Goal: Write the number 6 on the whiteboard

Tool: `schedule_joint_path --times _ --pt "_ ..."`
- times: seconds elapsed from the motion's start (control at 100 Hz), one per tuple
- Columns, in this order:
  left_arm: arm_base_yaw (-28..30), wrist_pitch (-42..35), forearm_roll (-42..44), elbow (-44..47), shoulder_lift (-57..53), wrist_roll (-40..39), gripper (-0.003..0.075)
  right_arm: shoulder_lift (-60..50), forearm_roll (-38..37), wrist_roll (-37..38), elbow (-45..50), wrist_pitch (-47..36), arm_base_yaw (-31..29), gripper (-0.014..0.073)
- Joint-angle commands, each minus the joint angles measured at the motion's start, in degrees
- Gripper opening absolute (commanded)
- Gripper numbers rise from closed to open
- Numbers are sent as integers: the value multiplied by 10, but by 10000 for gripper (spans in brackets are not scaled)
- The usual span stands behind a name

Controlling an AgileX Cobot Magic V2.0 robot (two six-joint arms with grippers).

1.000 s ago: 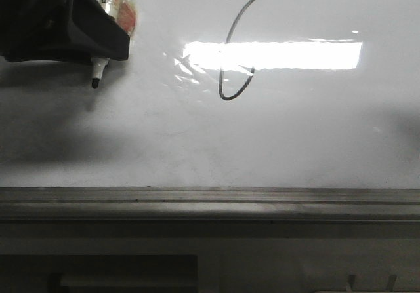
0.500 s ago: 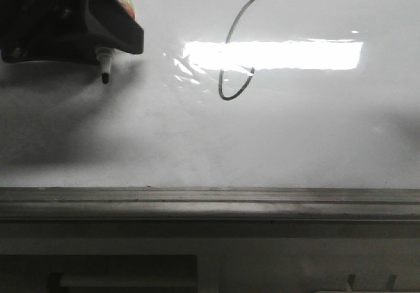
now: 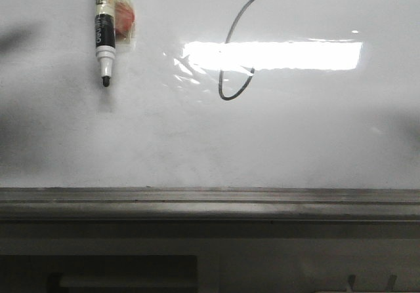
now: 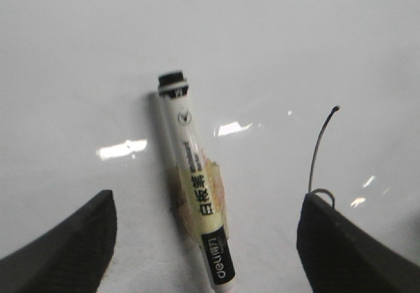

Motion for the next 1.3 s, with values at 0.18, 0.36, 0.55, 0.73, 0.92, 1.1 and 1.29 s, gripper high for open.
schedule_joint_path --times 0.18,0.36,0.55,0.73,0.92,1.1,1.29 --pt "1 10 11 25 -139 53 393 -51 80 0 -14 -96 -5 265" --pt "1 35 33 63 -202 53 34 -95 78 0 -1 -108 -5 -64" --pt "1 117 78 122 -264 53 -20 -212 78 -56 75 -146 -5 -52" --pt "1 137 100 200 -342 54 -20 -335 77 -59 178 -188 -5 -52" --pt "1 140 92 253 -446 54 -20 -413 81 -59 251 -214 -5 -52" --pt "1 108 61 251 -496 52 -20 -409 92 -59 266 -219 -5 -52" --pt "1 83 10 251 -497 52 -20 -409 93 -59 266 -239 -5 -52"
